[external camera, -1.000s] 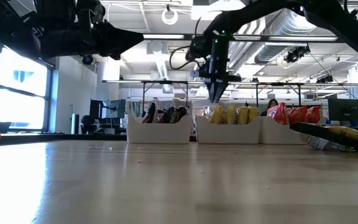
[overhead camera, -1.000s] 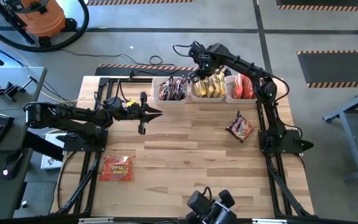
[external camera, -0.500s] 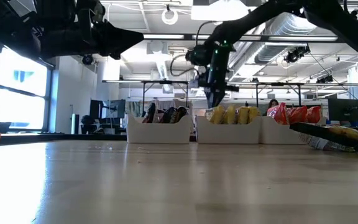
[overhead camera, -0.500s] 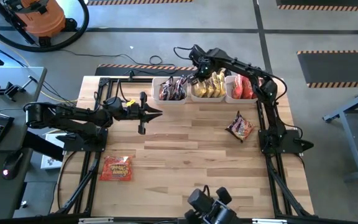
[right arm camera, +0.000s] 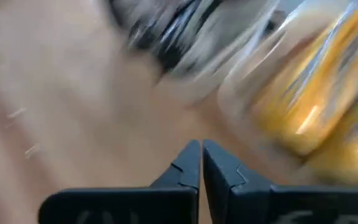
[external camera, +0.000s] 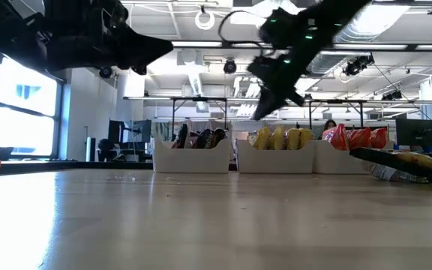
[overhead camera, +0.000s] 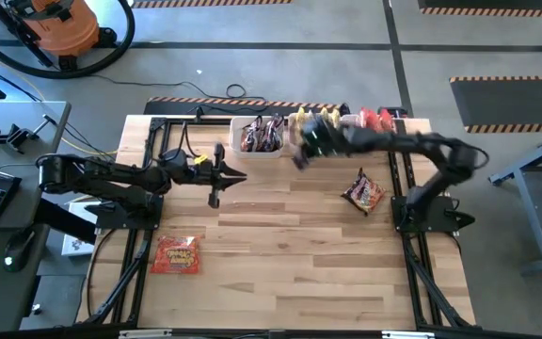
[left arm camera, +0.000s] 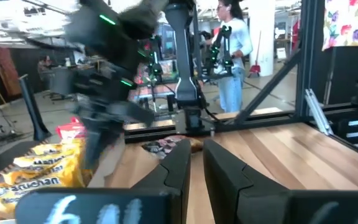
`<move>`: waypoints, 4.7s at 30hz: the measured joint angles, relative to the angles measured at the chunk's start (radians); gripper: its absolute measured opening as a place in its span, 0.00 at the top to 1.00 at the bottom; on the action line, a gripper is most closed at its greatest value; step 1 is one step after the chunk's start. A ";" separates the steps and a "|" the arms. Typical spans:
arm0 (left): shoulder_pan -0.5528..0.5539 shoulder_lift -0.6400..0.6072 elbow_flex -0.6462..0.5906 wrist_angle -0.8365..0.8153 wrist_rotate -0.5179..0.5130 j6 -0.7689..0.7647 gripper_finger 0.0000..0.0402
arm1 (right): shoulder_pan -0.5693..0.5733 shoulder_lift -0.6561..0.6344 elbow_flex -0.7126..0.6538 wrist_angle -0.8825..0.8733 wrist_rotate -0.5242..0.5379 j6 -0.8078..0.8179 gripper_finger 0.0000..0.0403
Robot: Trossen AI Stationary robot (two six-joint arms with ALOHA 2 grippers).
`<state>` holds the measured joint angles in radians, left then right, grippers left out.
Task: Sort Maruchan noodles
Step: Put the black noodle into the left white bin
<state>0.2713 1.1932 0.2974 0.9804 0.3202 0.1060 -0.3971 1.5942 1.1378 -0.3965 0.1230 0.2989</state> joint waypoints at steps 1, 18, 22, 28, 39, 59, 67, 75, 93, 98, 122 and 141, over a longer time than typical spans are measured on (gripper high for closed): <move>-0.005 0.000 -0.002 0.002 0.000 -0.001 0.91 | 0.026 -0.046 -0.097 0.081 -0.013 0.040 1.00; -0.051 0.150 0.133 -0.220 -0.009 0.018 0.91 | 0.367 -0.526 -0.395 -0.794 0.211 0.806 1.00; -0.055 0.252 0.175 -0.220 -0.011 0.035 0.91 | 0.363 -0.478 -0.473 -0.794 0.142 0.871 1.00; -0.074 0.333 0.220 -0.221 -0.010 0.035 0.91 | 0.349 -0.336 -0.482 -0.697 0.052 0.818 1.00; -0.079 0.333 0.227 -0.229 -0.010 0.036 0.91 | 0.345 -0.282 -0.327 -0.314 0.006 0.487 1.00; -0.078 0.333 0.226 -0.250 -0.050 0.051 0.91 | 0.325 -0.267 -0.602 0.032 -0.007 0.597 1.00; -0.078 0.333 0.226 -0.248 -0.056 0.055 0.91 | 0.229 -0.109 -0.648 0.609 0.041 0.222 1.00; -0.078 0.333 0.226 -0.259 -0.064 0.037 0.91 | 0.203 0.159 -0.522 0.947 -0.329 0.015 1.00; -0.077 0.449 0.226 -0.222 -0.063 0.081 0.91 | 0.411 -0.181 -0.338 0.021 -0.024 0.106 1.00; -0.077 0.493 0.259 -0.226 -0.063 0.072 0.91 | 0.446 -0.295 -0.459 -0.073 0.035 0.474 1.00; -0.141 0.671 0.408 -0.352 -0.059 0.087 0.91 | 0.265 -0.258 -0.517 0.420 -0.106 0.264 1.00; -0.138 0.667 0.412 -0.434 -0.059 0.108 0.91 | 0.471 -0.248 -0.518 0.348 0.075 0.662 0.50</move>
<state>0.1329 1.8599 0.7090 0.5467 0.2610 0.2137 0.0737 1.3461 0.6197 -0.0483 0.1980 0.9606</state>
